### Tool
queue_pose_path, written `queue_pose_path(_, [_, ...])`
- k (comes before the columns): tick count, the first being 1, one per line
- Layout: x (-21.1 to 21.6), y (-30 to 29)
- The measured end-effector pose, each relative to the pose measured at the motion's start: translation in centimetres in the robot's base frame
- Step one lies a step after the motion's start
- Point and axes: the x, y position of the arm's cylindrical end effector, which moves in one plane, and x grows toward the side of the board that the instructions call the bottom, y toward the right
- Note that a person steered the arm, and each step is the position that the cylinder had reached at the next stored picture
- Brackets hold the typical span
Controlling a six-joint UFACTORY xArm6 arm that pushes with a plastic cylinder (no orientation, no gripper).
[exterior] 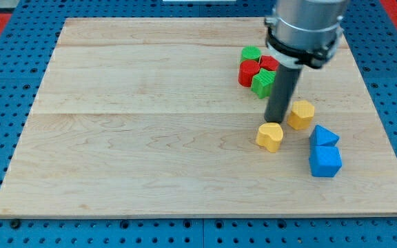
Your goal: Push green circle to the center
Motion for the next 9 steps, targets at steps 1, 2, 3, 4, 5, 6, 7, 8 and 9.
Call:
queue_pose_path(1, [-3.7,-2.1])
queue_pose_path(2, [-4.5,-2.6])
queue_pose_path(3, [-4.3,-5.7])
queue_pose_path(4, [-4.8,-11.6])
queue_pose_path(5, [-8.2,-14.4])
queue_pose_path(6, [-10.0,-13.3])
queue_pose_path(7, [-11.5,-11.8])
queue_pose_path(8, [-14.5,-13.3])
queue_pose_path(9, [-17.9,-12.0])
